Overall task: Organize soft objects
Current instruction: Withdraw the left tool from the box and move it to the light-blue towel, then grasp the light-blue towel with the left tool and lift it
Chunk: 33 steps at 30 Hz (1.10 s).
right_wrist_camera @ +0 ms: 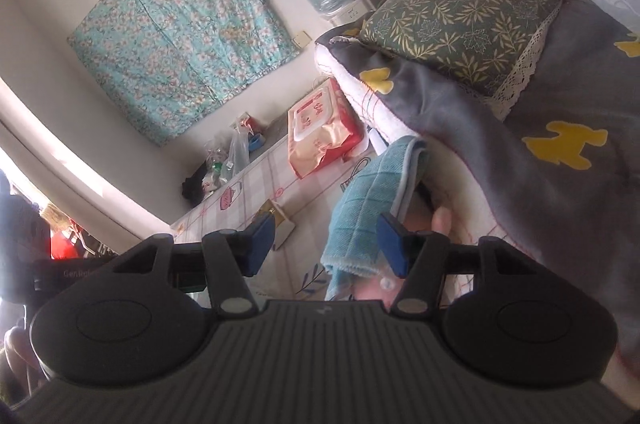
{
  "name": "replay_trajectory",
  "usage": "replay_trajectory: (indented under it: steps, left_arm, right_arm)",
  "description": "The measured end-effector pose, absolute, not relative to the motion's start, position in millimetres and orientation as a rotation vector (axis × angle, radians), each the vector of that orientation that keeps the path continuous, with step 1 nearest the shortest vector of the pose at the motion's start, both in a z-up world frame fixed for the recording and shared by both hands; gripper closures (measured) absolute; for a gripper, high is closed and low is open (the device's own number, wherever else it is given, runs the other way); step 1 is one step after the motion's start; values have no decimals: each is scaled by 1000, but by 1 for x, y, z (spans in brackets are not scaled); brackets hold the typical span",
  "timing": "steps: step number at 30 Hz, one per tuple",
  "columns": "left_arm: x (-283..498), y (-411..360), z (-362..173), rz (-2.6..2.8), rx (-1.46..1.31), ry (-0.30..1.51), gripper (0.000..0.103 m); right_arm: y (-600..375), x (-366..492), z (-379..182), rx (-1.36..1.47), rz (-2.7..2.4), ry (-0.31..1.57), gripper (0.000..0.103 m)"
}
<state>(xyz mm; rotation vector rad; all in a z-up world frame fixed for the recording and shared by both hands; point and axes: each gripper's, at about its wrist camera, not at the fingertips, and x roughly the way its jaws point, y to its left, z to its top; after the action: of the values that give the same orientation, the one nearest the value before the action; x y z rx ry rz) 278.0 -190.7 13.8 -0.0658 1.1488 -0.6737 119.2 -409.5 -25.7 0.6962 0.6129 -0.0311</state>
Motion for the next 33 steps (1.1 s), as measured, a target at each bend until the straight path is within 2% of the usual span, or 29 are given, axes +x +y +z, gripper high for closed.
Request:
replay_trajectory:
  steps: [2, 13, 19, 27, 29, 33]
  left_arm:
    - [293, -209, 3, -670, -78, 1172, 24]
    - [359, -267, -61, -689, -177, 1351, 19]
    - [373, -279, -87, -682, -213, 1423, 19]
    - [373, -277, -83, -709, -241, 1396, 75]
    - [370, -275, -75, -711, -241, 1365, 82]
    - [360, -265, -50, -736, -249, 1276, 84]
  right_arm:
    - [-409, 130, -28, 633, -27, 626, 52]
    - [-377, 193, -49, 301, 46, 733, 52]
    - [-371, 207, -64, 251, 63, 765, 51]
    - [-376, 210, -68, 285, 51, 759, 46]
    - [-375, 211, -68, 292, 39, 758, 44]
    - [-371, 208, -61, 305, 40, 727, 43]
